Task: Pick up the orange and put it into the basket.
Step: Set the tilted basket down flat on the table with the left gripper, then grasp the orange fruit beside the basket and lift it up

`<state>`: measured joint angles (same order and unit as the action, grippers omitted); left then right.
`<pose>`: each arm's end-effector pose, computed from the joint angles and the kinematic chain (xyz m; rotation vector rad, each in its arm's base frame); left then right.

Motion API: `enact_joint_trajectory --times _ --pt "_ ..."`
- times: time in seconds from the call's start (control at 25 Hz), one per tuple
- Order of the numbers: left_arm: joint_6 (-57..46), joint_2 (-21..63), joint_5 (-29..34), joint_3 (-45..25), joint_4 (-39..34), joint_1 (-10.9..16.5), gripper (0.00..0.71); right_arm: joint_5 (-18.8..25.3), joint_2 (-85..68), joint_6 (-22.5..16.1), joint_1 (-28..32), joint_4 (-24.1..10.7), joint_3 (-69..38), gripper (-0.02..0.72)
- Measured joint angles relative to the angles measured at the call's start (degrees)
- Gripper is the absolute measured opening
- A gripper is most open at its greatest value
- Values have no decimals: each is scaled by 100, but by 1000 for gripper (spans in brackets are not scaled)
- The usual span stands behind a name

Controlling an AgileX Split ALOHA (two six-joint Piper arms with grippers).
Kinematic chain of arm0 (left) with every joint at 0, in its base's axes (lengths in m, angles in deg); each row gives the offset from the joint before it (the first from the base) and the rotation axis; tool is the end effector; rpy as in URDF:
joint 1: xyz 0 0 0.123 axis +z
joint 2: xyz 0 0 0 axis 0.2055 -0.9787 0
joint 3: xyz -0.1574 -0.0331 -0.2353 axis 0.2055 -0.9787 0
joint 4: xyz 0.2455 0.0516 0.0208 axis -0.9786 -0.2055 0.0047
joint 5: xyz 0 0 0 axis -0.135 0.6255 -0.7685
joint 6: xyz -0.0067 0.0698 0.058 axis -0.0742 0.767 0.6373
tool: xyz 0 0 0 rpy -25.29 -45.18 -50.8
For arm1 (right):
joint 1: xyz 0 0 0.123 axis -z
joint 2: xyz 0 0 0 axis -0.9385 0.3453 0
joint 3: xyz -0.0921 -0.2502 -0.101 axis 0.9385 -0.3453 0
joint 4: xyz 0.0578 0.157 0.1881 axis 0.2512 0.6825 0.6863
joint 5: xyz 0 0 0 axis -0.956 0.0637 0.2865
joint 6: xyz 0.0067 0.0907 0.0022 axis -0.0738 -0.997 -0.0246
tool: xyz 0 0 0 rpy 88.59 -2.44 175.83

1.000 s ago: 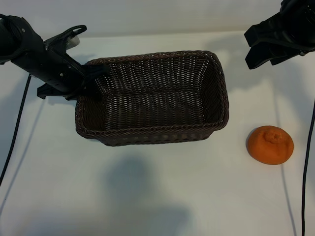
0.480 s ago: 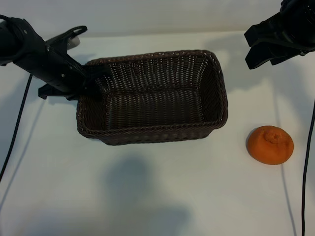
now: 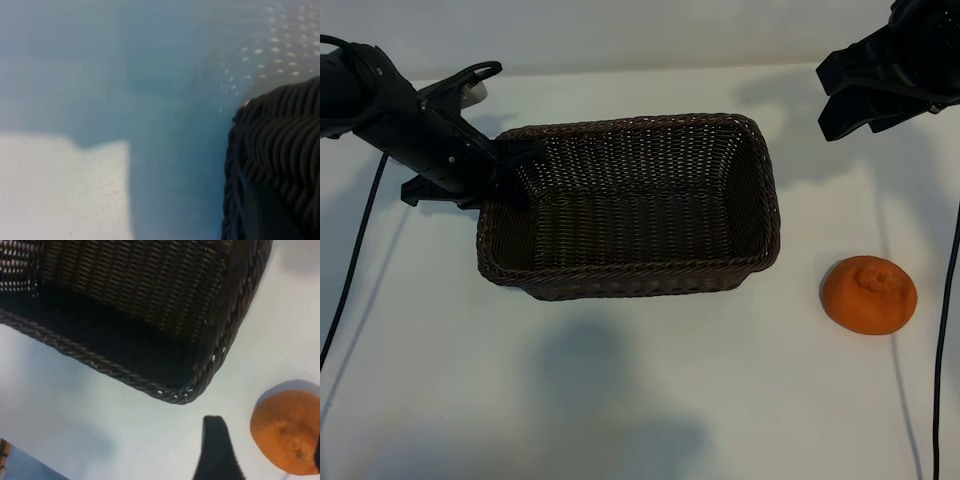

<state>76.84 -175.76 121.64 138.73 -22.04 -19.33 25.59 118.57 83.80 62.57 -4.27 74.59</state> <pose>0.3787 -0.0754 0.1528 -0.1830 2.8204 -0.5011 0.3141 0.0678 0.3435 -0.2832 2.7520 0.4567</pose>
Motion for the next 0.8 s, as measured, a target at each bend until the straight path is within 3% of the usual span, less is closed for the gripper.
enact_joint_trajectory --times 0.24,0.52,0.64,0.8 --pt "22 0 54 0 0 0 170 0 0 0 0 0 0 456" --pt "17 5 189 11 125 0 417 0 0 0 0 1 0 456" --pt "11 16 189 11 139 0 473 0 0 0 0 1 0 456" --pt "6 27 281 11 145 0 488 0 0 0 0 1 0 456"
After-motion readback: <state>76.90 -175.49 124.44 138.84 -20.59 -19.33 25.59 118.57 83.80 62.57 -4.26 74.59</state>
